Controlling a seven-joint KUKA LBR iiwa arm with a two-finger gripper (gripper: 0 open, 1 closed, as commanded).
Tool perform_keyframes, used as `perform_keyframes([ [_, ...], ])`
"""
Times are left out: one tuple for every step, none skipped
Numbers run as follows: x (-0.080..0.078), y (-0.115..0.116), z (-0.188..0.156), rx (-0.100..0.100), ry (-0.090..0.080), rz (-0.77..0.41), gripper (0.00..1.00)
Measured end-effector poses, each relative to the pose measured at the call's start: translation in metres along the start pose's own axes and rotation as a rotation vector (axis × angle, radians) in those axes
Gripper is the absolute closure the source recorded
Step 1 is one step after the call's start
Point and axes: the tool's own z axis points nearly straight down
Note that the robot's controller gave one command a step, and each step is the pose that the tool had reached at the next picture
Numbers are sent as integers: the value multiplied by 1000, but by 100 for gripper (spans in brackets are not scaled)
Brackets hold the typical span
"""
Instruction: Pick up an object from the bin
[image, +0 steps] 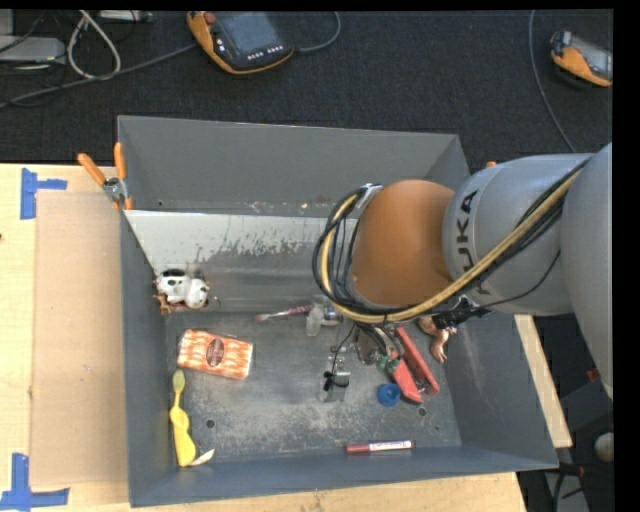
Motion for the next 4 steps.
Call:
perform_keyframes([
  [-2,0,-5,0,-7,2,0],
  [-2,72,-63,-1,-5,1,0],
  [-17,142,-87,3,0,-73,0],
  [-5,173,-59,1,-3,-228,0],
])
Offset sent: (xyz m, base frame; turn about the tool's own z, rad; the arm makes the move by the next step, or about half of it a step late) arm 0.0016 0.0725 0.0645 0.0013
